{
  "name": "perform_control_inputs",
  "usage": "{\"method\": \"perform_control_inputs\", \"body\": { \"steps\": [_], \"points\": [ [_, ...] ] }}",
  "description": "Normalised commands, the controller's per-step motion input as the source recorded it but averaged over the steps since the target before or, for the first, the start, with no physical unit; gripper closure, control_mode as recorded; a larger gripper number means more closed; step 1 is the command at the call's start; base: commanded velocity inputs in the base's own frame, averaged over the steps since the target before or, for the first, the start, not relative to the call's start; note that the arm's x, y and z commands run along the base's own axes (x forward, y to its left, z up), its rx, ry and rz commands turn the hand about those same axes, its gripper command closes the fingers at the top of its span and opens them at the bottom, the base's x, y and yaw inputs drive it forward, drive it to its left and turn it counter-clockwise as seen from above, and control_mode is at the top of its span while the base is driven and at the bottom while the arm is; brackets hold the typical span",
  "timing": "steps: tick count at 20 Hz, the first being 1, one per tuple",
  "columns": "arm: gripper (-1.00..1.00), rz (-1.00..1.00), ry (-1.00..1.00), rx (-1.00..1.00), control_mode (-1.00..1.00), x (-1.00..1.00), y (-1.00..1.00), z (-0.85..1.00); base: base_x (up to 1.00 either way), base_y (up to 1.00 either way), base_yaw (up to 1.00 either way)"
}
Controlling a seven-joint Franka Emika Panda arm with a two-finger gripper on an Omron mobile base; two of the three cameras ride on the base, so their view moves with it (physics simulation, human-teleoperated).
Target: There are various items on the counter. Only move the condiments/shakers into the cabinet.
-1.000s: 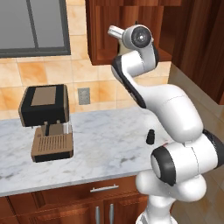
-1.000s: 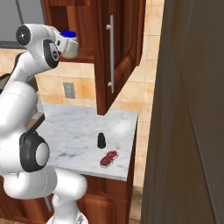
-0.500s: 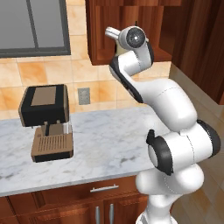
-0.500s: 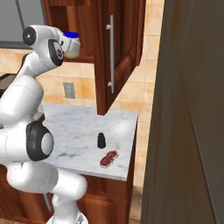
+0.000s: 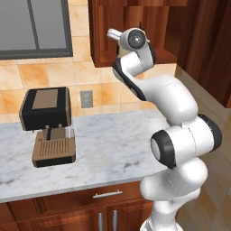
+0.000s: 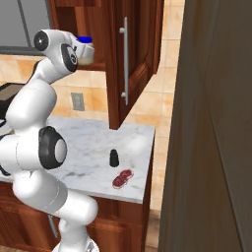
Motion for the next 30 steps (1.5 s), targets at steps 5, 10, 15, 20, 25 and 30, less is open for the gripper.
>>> {"method": "perform_control_inputs", "body": {
  "steps": [5, 10, 15, 20, 25, 30],
  "points": [
    [1.0, 0.0, 0.0, 0.0, -1.0, 0.27, 0.0, -0.07, 0.0, 0.0, 0.0],
    [1.0, 0.0, 0.0, -0.02, -1.0, 0.3, 0.06, -0.04, 0.0, 0.0, 0.0],
    [1.0, 0.0, 0.0, -0.02, -1.0, 0.31, 0.08, -0.03, 0.0, 0.0, 0.0],
    [1.0, 0.0, 0.0, -0.01, -1.0, 0.27, 0.05, -0.05, 0.0, 0.0, 0.0],
    [1.0, 0.0, 0.06, 0.0, -1.0, 0.19, 0.03, -0.13, 0.0, 0.0, 0.0],
    [1.0, 0.0, 0.01, -0.03, -1.0, 0.12, 0.01, -0.23, 0.0, 0.0, 0.0]
  ]
}}
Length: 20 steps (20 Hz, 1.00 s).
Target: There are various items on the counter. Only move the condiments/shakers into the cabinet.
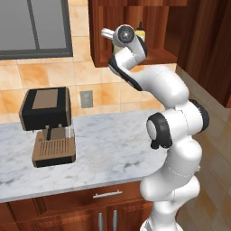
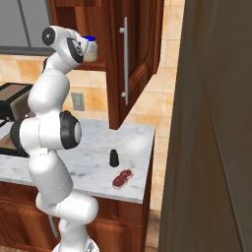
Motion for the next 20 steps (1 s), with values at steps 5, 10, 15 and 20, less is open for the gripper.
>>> {"method": "perform_control_inputs", "body": {
  "steps": [5, 10, 15, 20],
  "points": [
    [1.0, 0.0, 0.0, -0.01, -1.0, 0.01, 0.0, -0.34, 0.0, 0.0, 0.0],
    [-1.0, 0.0, 0.0, 0.0, -1.0, 0.0, 0.0, -0.06, 0.0, 0.0, 0.0],
    [-1.0, 0.0, 0.0, 0.0, -1.0, 0.0, 0.0, 0.0, 0.0, 0.0, 0.0],
    [-1.0, 0.0, -0.1, 0.0, -1.0, -0.35, 0.0, 0.0, 0.0, 0.0, 0.0]
  ]
}}
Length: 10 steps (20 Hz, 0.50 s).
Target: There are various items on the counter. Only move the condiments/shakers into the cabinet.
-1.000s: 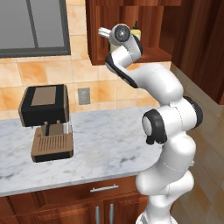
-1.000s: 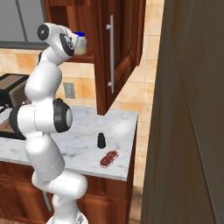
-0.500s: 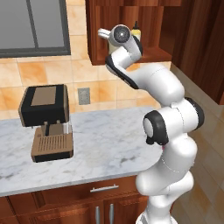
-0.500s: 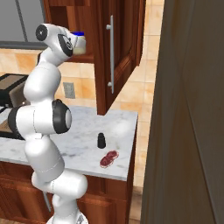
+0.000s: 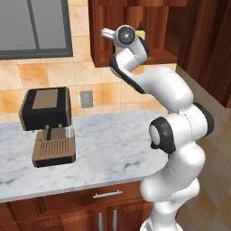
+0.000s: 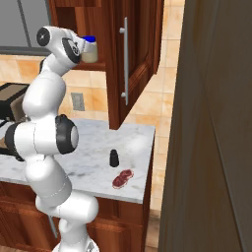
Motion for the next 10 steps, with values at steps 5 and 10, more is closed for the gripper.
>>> {"method": "perform_control_inputs", "body": {
  "steps": [5, 10],
  "points": [
    [-1.0, 0.0, -0.21, 0.0, -1.0, -0.99, 0.0, 0.01, 0.0, 0.0, 0.0],
    [-1.0, 0.0, -0.19, -0.01, -1.0, -1.0, -0.01, -0.03, 0.0, 0.0, 0.0]
  ]
}}
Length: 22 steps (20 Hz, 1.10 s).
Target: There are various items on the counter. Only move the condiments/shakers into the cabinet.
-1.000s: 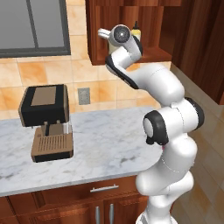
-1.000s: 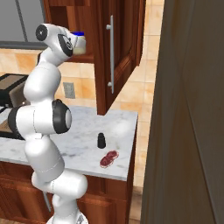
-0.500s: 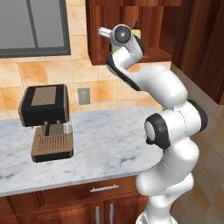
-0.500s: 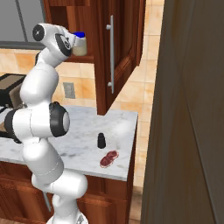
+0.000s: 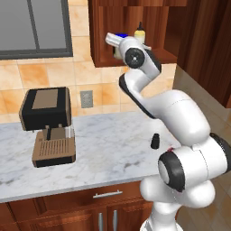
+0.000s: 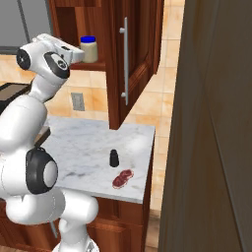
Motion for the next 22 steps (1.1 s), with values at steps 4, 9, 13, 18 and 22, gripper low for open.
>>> {"method": "perform_control_inputs", "body": {
  "steps": [4, 9, 13, 18, 22],
  "points": [
    [-1.0, 0.0, -0.1, 0.0, -1.0, -1.0, -0.05, 0.0, 0.0, 0.0, 0.0],
    [-1.0, -0.04, -0.02, 0.0, -1.0, -1.0, -0.01, 0.0, 0.0, 0.0, 0.0],
    [-1.0, -0.09, 0.08, 0.01, -1.0, -1.0, -0.04, 0.0, 0.0, 0.0, 0.0],
    [-1.0, -0.1, 0.22, 0.01, -1.0, -1.0, -0.05, 0.0, 0.0, 0.0, 0.0],
    [-1.0, -0.09, 0.44, 0.09, -1.0, -1.0, -0.23, 0.0, 0.0, 0.0, 0.0]
  ]
}}
